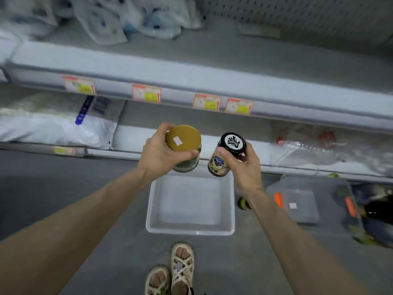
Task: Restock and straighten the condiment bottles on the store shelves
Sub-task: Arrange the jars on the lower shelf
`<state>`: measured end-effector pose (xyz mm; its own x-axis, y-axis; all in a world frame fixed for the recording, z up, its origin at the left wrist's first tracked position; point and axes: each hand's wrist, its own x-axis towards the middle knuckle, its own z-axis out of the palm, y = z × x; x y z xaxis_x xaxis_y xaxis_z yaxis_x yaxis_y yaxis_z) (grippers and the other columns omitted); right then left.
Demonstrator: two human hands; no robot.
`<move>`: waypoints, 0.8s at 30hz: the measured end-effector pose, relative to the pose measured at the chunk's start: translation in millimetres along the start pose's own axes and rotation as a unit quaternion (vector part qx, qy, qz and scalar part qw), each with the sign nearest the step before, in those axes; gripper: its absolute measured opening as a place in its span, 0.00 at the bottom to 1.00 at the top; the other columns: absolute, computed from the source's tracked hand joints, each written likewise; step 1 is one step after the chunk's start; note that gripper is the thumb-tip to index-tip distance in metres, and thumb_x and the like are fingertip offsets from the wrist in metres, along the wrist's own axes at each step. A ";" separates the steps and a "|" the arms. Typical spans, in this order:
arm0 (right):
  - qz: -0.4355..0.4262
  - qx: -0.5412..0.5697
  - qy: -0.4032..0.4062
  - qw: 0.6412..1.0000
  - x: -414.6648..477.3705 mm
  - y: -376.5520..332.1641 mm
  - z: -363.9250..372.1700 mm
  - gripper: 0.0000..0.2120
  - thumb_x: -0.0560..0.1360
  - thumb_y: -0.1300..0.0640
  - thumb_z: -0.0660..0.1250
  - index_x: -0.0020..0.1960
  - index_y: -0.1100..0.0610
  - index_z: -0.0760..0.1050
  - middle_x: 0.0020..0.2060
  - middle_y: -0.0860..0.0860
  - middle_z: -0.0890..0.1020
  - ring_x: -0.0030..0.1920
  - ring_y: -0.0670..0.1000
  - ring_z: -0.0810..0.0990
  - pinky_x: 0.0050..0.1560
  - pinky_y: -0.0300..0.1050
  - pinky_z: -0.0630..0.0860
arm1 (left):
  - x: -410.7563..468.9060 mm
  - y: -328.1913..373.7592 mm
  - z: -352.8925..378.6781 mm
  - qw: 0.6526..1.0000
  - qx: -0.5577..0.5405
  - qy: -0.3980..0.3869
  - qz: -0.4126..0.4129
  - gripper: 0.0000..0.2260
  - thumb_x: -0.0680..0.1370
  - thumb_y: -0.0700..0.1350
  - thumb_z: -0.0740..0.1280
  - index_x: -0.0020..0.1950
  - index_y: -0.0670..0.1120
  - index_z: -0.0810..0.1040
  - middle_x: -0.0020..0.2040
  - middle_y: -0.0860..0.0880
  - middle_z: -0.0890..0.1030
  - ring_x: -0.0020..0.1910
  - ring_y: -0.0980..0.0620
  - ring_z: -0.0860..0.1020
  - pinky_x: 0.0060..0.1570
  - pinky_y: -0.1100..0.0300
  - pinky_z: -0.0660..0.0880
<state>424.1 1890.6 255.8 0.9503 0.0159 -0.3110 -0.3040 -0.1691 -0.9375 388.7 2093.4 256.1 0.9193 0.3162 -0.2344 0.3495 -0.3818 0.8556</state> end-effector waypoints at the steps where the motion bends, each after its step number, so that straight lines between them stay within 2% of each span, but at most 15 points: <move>1: -0.013 -0.001 -0.001 1.000 -7.5 -28.2 -5.6 0.17 0.69 0.57 0.77 0.56 0.52 0.77 0.47 0.46 0.83 0.49 0.43 0.81 0.49 0.35 0.77 | -4.5 28.6 -13.7 1.000 -0.005 0.002 0.011 0.36 0.55 0.62 0.80 0.56 0.57 0.68 0.49 0.56 0.78 0.52 0.50 0.78 0.53 0.53 0.77; 4: -0.044 0.008 -0.006 0.999 -28.5 -115.3 -23.9 0.19 0.70 0.57 0.76 0.59 0.54 0.77 0.49 0.47 0.84 0.50 0.43 0.81 0.47 0.33 0.76 | -17.7 119.5 -55.8 0.998 -0.029 0.009 0.049 0.35 0.55 0.61 0.80 0.57 0.56 0.71 0.47 0.59 0.78 0.50 0.53 0.78 0.54 0.53 0.78; 6: -0.065 0.026 -0.006 0.998 -42.9 -174.9 -36.1 0.19 0.70 0.58 0.75 0.59 0.56 0.76 0.50 0.48 0.84 0.46 0.39 0.82 0.44 0.31 0.76 | -29.8 180.0 -83.8 0.996 -0.039 0.012 0.076 0.35 0.58 0.56 0.82 0.61 0.52 0.72 0.49 0.56 0.78 0.51 0.52 0.78 0.56 0.53 0.77; 9: -0.094 0.032 -0.003 0.995 -57.2 -237.9 -46.3 0.17 0.71 0.58 0.75 0.58 0.55 0.76 0.49 0.48 0.84 0.44 0.39 0.82 0.43 0.31 0.76 | -38.8 241.7 -113.2 0.992 -0.035 0.025 0.118 0.43 0.53 0.66 0.76 0.64 0.51 0.72 0.52 0.52 0.79 0.53 0.50 0.78 0.57 0.51 0.77; 12: -0.125 0.031 0.011 0.992 -68.9 -302.5 -56.6 0.15 0.70 0.55 0.75 0.55 0.51 0.77 0.48 0.47 0.84 0.50 0.45 0.82 0.49 0.39 0.78 | -44.5 299.2 -144.6 0.987 -0.044 0.035 0.151 0.41 0.52 0.68 0.75 0.61 0.52 0.73 0.53 0.52 0.80 0.54 0.51 0.79 0.58 0.51 0.77; 14: -0.148 0.036 0.013 0.988 -70.0 -338.6 -60.7 0.15 0.70 0.54 0.76 0.54 0.50 0.77 0.48 0.47 0.84 0.51 0.47 0.82 0.52 0.44 0.79 | -47.3 332.4 -162.0 0.983 -0.056 0.043 0.167 0.35 0.58 0.60 0.80 0.61 0.52 0.73 0.52 0.53 0.80 0.54 0.51 0.78 0.58 0.53 0.77; 16: -0.167 0.044 0.020 0.985 -70.7 -373.4 -64.1 0.14 0.70 0.54 0.75 0.54 0.49 0.77 0.48 0.46 0.84 0.51 0.45 0.82 0.51 0.41 0.79 | -47.8 362.4 -176.3 0.981 -0.059 0.057 0.175 0.32 0.63 0.54 0.80 0.63 0.49 0.73 0.54 0.51 0.79 0.55 0.50 0.77 0.58 0.53 0.76; 19: -0.202 0.056 0.024 0.978 -65.5 -418.2 -67.6 0.13 0.71 0.53 0.75 0.53 0.47 0.76 0.48 0.43 0.83 0.49 0.42 0.81 0.47 0.36 0.77 | -38.2 397.5 -191.2 0.976 -0.073 0.078 0.188 0.38 0.62 0.56 0.80 0.67 0.48 0.72 0.57 0.50 0.78 0.57 0.49 0.77 0.60 0.50 0.76; 21: -0.214 0.056 0.023 0.975 -59.1 -439.5 -68.1 0.14 0.71 0.53 0.75 0.54 0.47 0.76 0.48 0.42 0.82 0.49 0.41 0.81 0.48 0.36 0.77 | -29.8 412.6 -195.9 0.974 -0.077 0.091 0.193 0.41 0.59 0.60 0.80 0.68 0.49 0.72 0.58 0.50 0.79 0.58 0.49 0.77 0.60 0.48 0.76; 24: -0.227 0.057 0.021 0.972 -41.0 -463.1 -70.8 0.17 0.70 0.53 0.75 0.58 0.50 0.76 0.51 0.45 0.83 0.52 0.44 0.81 0.51 0.40 0.78 | -14.6 432.2 -194.1 0.971 -0.076 0.110 0.200 0.37 0.62 0.57 0.80 0.67 0.49 0.72 0.56 0.51 0.78 0.57 0.49 0.77 0.60 0.49 0.76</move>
<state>530.7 1898.4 713.8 0.9895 0.0217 0.1427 0.1436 -0.0433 -0.9887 491.2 2092.3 718.9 0.9096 0.3522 0.2205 -0.0738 -0.3852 0.9199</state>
